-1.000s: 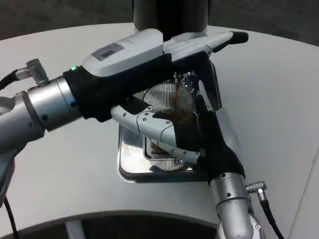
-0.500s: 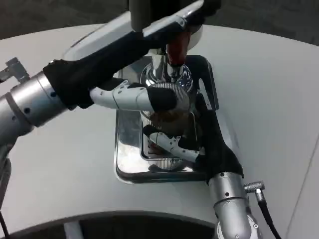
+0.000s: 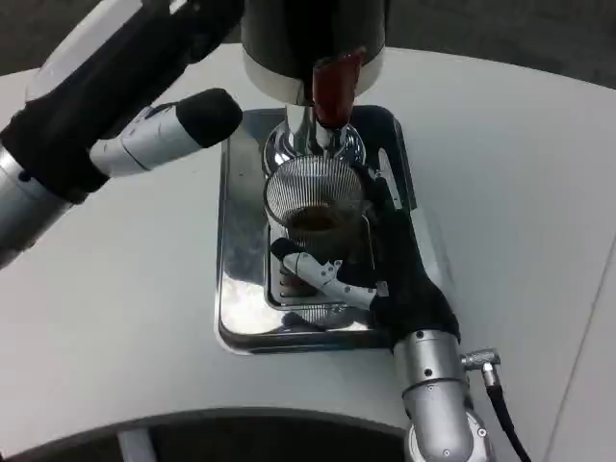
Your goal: Grasp the cup under the faucet to collect the drink, then remove the cup.
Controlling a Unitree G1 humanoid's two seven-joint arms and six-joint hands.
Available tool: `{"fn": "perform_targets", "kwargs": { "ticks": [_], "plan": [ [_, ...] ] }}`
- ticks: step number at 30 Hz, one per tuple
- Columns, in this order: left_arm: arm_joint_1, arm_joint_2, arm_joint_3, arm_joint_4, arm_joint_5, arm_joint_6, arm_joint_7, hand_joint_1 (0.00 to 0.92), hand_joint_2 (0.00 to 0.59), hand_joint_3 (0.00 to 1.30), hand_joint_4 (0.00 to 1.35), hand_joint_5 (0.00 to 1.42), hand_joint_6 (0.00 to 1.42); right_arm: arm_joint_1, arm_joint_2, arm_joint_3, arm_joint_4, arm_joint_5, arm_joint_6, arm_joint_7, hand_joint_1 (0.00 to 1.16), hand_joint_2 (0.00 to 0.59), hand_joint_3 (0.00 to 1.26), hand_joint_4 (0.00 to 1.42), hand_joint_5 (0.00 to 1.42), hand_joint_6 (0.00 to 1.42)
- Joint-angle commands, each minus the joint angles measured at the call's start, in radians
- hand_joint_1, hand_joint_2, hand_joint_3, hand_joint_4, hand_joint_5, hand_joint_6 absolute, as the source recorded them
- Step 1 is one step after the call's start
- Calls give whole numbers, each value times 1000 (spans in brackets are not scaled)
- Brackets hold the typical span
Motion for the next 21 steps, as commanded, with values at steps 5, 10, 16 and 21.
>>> {"fn": "perform_targets", "kwargs": {
  "ticks": [5, 10, 16, 21],
  "plan": [
    [30, 41, 23, -9, 24, 5, -1, 0, 97, 0, 0, 67, 35, -24, 16, 23, 70, -43, -23, -75, 1007, 202, 355, 528, 556, 757],
    [56, 53, 30, -19, 30, 14, 2, 0, 99, 0, 0, 66, 36, -41, 30, 0, 107, -27, -56, -120, 1099, 203, 517, 679, 805, 1058],
    [80, 68, 31, -26, 30, 20, -9, 0, 99, 0, 0, 59, 29, -63, 34, -14, 139, -16, -102, -164, 1118, 147, 573, 747, 878, 1184],
    [104, 74, 34, -38, 29, 26, -3, 0, 98, 0, 0, 57, 26, -53, 39, -11, 117, -26, -115, -214, 1124, 120, 610, 794, 914, 1242]
  ]
}}
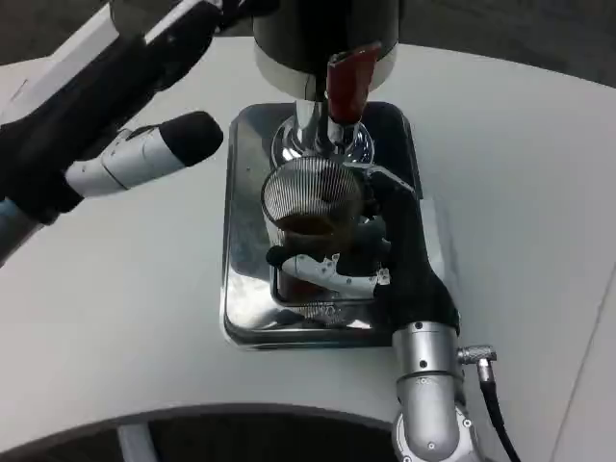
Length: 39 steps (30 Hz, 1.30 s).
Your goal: Grasp the cup under the faucet to collect the drink, then remove the cup.
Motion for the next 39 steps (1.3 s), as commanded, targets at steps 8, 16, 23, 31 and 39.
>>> {"fn": "perform_targets", "kwargs": {
  "ticks": [8, 16, 23, 31, 39],
  "plan": [
    [58, 23, 20, -38, -4, 19, -1, 0, 99, 0, 0, 56, 23, 34, 31, 11, -50, -21, 2, -65, 1136, 129, 622, 813, 917, 1279],
    [144, 32, 63, -95, 2, 41, 23, 0, 100, 0, 0, 45, 9, 106, 16, 41, -174, -56, 50, -20, 1137, 124, 637, 824, 928, 1300],
    [210, 42, 85, -124, 29, 57, 47, 0, 106, 0, 0, 38, 0, 180, 7, 65, -300, -93, 100, 33, 1137, 130, 638, 824, 924, 1294],
    [351, 49, 131, -239, 199, 52, 140, 0, 127, 0, 0, 0, 0, 235, 2, 82, -397, -102, 133, 72, 1134, 140, 639, 834, 917, 1299],
    [490, 76, 167, -345, 375, 116, 200, 0, 117, 0, 0, 0, 0, 296, -14, 88, -507, -104, 176, 111, 1141, 142, 639, 839, 917, 1301]
  ]
}}
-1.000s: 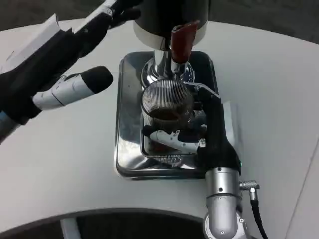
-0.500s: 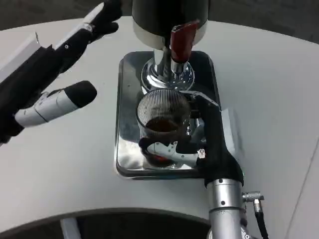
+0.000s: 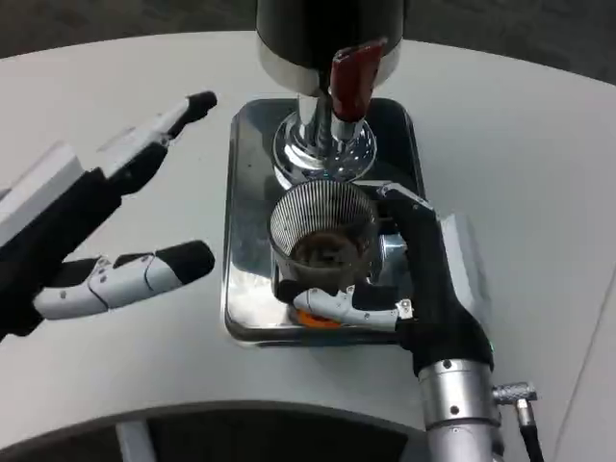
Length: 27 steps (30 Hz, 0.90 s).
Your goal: Grasp the cup under the faucet to collect the drink, then remove the cup.
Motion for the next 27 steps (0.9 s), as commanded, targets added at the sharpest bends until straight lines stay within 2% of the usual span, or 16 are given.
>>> {"fn": "perform_targets", "kwargs": {
  "ticks": [1, 8, 11, 14, 27],
  "plan": [
    [74, 29, 17, -55, 84, 26, 32, 0, 114, 0, 0, 0, 0, 39, 17, 9, -74, 1, 13, 17, 1140, 142, 639, 840, 917, 1301],
    [147, 36, 16, -134, 225, 83, 62, 0, 86, 0, 0, 0, 0, 83, 5, 14, -147, -6, 28, 46, 1137, 142, 643, 849, 921, 1301],
    [183, 20, -13, -181, 309, 136, 68, 0, 74, 0, 0, 0, 0, 105, -9, 27, -185, -25, 27, 67, 1135, 141, 645, 860, 927, 1301],
    [222, -7, -44, -230, 385, 176, 89, 0, 61, 0, 0, 0, 0, 131, -4, 31, -217, -21, 34, 85, 1135, 141, 648, 861, 931, 1301],
    [326, -71, -98, -342, 524, 237, 144, 0, 35, 0, 0, 0, 0, 233, 3, 26, -412, 32, 90, 181, 1134, 141, 657, 861, 934, 1301]
  ]
}}
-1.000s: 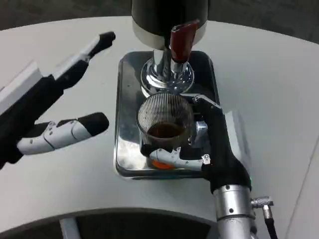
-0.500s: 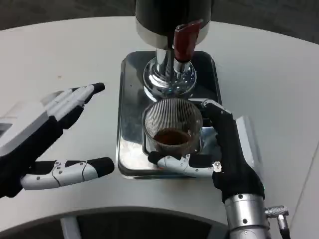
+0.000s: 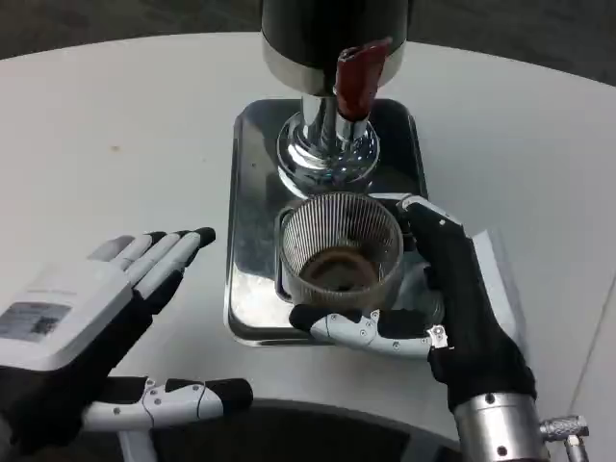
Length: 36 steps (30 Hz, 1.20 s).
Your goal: Grasp the cup under the faucet to collect the drink, then remove the cup.
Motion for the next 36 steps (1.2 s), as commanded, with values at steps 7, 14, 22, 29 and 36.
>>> {"fn": "perform_targets", "kwargs": {
  "ticks": [7, 14, 22, 29, 36],
  "plan": [
    [57, -12, -48, -40, 41, 19, 15, 0, 33, 0, 0, 0, 0, 71, 19, 14, -173, 34, 42, 62, 1134, 141, 660, 871, 944, 1301],
    [119, -18, -31, -88, 69, 15, 27, 0, 27, 0, 0, 0, 0, 120, -1, 32, -290, 11, 71, 109, 1134, 141, 669, 872, 952, 1317],
    [194, -92, -17, -194, 147, 51, 62, 0, 21, 0, 0, 0, 0, 201, -25, 65, -421, 2, 90, 186, 1134, 141, 674, 887, 955, 1317],
    [234, -113, -17, -219, 153, 10, 101, 0, 24, 0, 0, 0, 0, 282, -58, 54, -501, 11, 90, 247, 1134, 141, 674, 888, 955, 1317],
    [227, -110, -38, -238, 161, 4, 80, 0, 26, 0, 0, 0, 0, 323, -67, 38, -547, 39, 94, 273, 1134, 141, 674, 888, 955, 1317]
  ]
}}
